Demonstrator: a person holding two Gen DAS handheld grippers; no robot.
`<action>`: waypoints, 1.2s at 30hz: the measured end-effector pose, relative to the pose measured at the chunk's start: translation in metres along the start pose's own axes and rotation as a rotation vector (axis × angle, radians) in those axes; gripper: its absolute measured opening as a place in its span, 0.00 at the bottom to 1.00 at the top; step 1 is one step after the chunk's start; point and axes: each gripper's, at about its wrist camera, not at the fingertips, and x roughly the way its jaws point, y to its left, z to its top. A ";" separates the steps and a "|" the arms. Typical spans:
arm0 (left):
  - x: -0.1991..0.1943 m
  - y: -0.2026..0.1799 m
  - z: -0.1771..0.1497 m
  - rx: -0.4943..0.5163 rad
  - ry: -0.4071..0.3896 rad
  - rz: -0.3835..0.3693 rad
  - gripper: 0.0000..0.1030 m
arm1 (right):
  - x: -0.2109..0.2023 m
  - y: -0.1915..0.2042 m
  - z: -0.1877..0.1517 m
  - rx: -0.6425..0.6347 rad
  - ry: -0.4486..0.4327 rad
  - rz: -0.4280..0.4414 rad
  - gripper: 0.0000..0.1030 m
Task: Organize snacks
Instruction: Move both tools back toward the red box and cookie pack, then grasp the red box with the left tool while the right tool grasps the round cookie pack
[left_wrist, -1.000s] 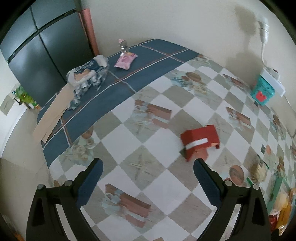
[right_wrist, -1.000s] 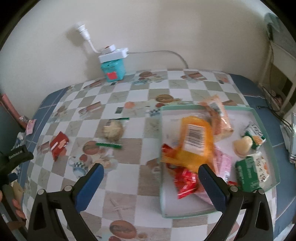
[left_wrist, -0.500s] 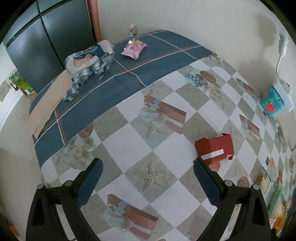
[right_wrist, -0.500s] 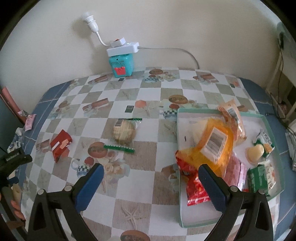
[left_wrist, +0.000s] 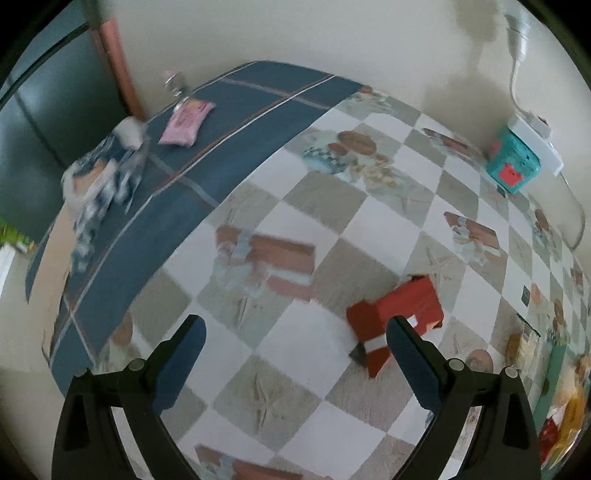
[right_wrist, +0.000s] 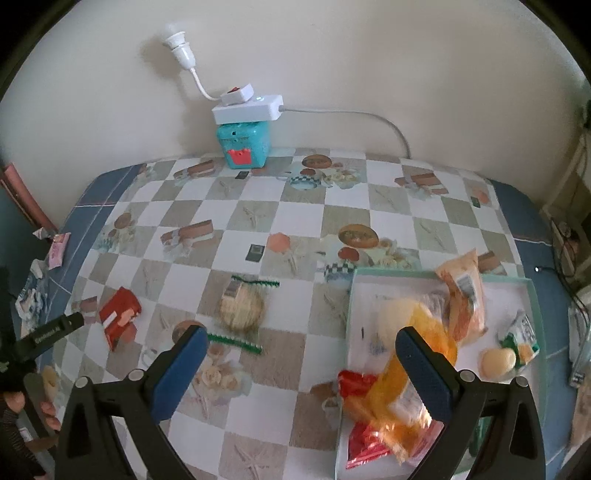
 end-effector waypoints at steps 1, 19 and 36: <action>0.000 -0.002 0.004 0.016 -0.001 -0.005 0.95 | 0.002 0.000 0.005 0.004 0.016 0.018 1.00; 0.043 -0.070 0.027 0.434 0.149 -0.080 0.95 | 0.108 0.036 0.018 0.042 0.346 0.038 1.00; 0.043 -0.093 0.027 0.529 0.139 -0.108 0.67 | 0.137 0.066 0.015 -0.038 0.351 -0.004 0.69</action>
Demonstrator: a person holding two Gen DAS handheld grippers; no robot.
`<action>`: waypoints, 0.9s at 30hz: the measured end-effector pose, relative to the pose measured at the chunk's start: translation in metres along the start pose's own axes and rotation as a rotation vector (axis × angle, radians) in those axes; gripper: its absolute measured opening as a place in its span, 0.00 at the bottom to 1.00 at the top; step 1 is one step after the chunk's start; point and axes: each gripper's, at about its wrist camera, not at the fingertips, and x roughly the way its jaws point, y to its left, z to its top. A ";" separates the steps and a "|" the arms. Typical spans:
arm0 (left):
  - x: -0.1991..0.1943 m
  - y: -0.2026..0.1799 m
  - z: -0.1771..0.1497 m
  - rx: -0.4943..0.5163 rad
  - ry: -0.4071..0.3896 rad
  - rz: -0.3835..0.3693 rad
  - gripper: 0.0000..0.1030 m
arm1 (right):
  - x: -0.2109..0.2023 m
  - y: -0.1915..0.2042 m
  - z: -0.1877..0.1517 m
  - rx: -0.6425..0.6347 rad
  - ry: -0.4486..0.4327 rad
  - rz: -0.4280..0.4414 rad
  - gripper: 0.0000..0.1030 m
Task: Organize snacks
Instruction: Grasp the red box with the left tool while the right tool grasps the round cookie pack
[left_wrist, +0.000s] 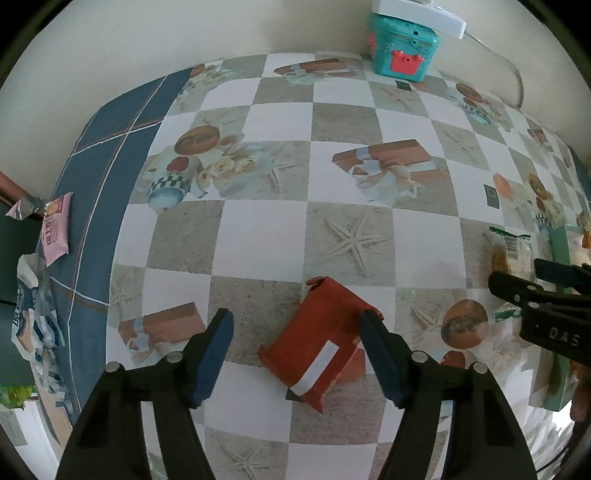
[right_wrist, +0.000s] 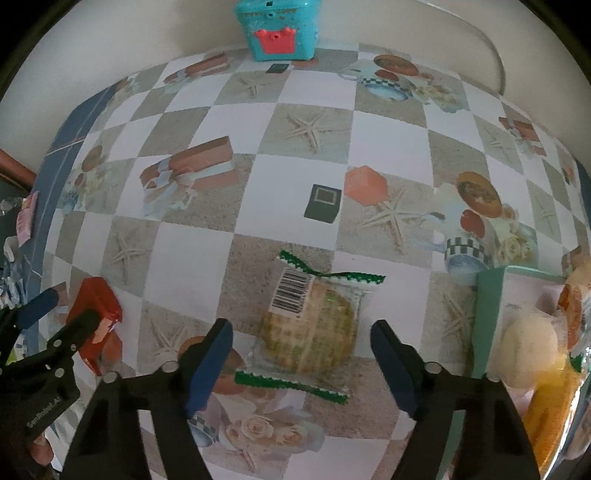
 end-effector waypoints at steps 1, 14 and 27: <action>0.000 0.000 -0.001 0.004 -0.002 0.000 0.66 | 0.001 0.000 0.000 -0.001 0.002 -0.005 0.63; 0.002 -0.018 -0.008 0.039 0.012 -0.030 0.66 | 0.010 0.002 0.004 0.001 -0.011 -0.022 0.54; 0.009 -0.014 -0.015 0.022 0.034 -0.007 0.47 | 0.004 -0.003 -0.003 -0.003 -0.012 -0.029 0.54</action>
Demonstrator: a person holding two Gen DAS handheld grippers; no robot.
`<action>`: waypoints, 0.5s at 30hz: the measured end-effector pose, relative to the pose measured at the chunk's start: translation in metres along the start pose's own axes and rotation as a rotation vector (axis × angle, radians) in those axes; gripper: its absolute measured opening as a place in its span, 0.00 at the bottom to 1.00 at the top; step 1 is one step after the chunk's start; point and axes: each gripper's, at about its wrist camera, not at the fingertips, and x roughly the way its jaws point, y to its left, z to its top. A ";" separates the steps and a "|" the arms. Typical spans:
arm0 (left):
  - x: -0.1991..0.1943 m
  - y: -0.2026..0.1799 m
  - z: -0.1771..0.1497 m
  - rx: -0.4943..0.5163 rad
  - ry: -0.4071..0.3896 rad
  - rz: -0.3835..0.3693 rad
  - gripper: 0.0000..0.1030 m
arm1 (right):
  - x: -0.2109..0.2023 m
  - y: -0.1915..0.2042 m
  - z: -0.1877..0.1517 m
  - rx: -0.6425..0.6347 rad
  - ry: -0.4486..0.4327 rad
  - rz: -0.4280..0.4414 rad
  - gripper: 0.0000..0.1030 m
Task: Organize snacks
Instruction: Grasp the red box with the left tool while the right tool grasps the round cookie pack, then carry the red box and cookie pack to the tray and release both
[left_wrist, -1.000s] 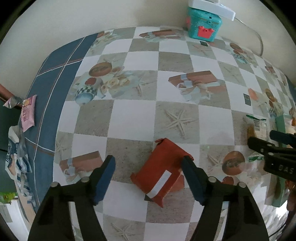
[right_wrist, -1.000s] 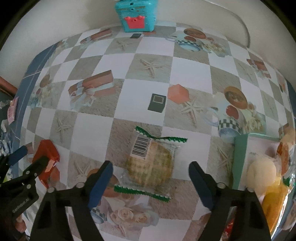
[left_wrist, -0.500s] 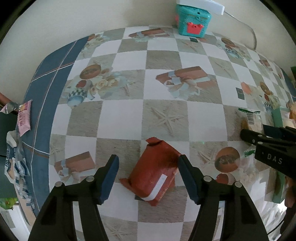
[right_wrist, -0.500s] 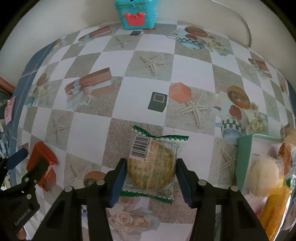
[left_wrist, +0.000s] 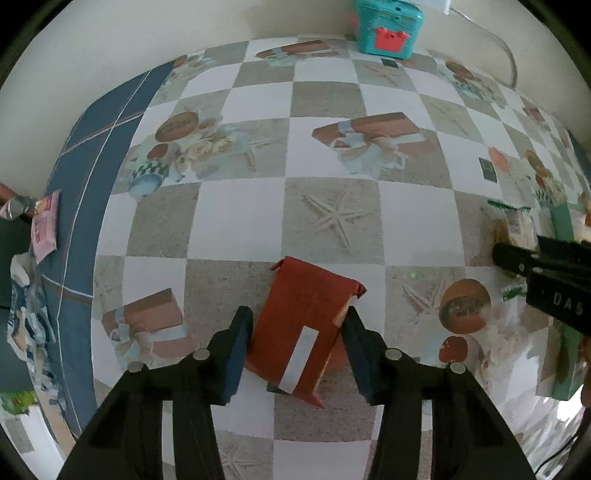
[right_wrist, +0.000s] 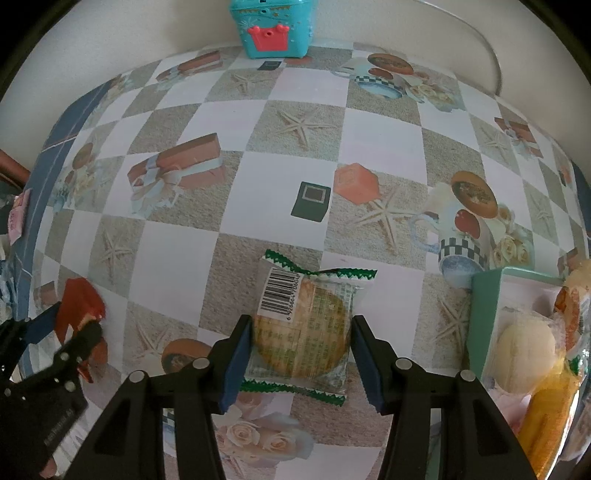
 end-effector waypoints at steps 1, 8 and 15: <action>-0.001 0.002 0.000 -0.007 -0.003 0.000 0.45 | 0.000 0.000 0.000 0.000 -0.001 -0.002 0.53; -0.014 0.012 -0.009 -0.091 -0.044 -0.011 0.41 | -0.004 0.003 -0.012 -0.006 -0.013 0.003 0.51; -0.037 0.012 -0.029 -0.243 -0.111 -0.066 0.41 | -0.025 -0.005 -0.036 0.014 -0.064 0.059 0.51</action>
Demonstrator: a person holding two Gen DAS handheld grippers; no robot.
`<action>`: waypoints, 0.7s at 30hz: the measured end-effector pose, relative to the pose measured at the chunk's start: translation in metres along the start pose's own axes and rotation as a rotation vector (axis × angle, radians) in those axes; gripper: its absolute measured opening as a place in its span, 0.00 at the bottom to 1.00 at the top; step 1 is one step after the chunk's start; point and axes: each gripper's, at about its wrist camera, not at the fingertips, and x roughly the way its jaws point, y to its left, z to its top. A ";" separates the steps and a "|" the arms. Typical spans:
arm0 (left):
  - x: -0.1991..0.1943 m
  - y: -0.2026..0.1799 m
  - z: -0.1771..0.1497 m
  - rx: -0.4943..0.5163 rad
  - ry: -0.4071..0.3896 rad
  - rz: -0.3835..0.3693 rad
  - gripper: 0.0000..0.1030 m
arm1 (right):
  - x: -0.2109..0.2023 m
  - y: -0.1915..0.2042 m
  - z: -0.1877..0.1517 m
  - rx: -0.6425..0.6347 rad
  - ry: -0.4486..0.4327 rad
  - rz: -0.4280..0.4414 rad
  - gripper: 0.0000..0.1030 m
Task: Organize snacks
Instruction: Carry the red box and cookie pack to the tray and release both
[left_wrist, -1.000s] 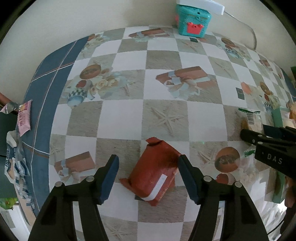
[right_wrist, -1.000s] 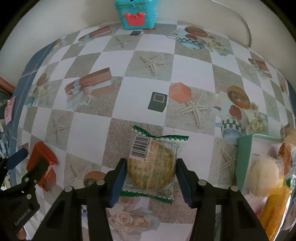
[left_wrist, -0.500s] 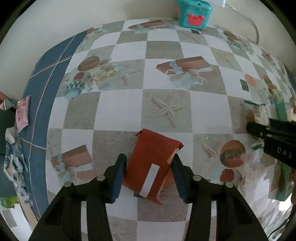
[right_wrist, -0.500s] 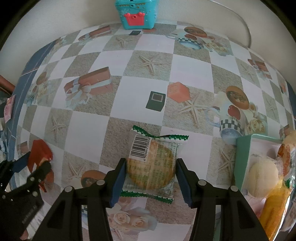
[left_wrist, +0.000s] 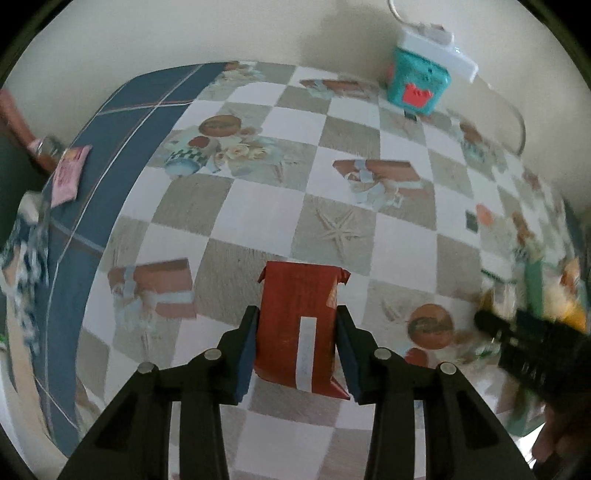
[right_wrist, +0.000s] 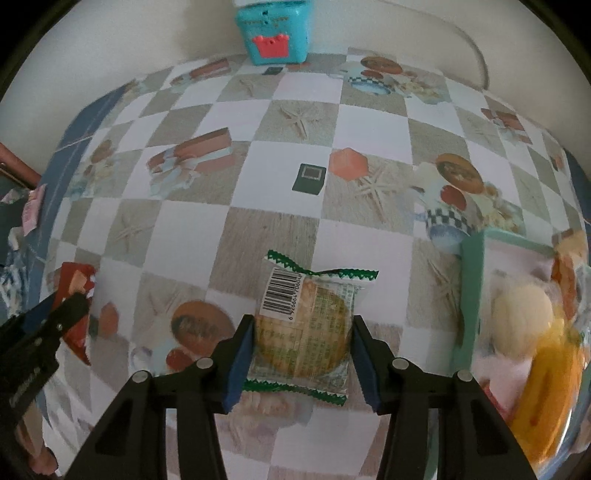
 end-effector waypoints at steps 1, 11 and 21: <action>-0.003 0.000 -0.002 -0.017 -0.007 0.002 0.41 | -0.007 -0.001 -0.006 0.007 -0.018 0.012 0.51; -0.033 -0.016 -0.038 -0.175 -0.057 0.006 0.41 | -0.062 -0.020 -0.054 0.103 -0.169 0.084 0.51; -0.077 -0.057 -0.054 -0.170 -0.140 -0.002 0.41 | -0.122 -0.039 -0.082 0.148 -0.335 0.109 0.51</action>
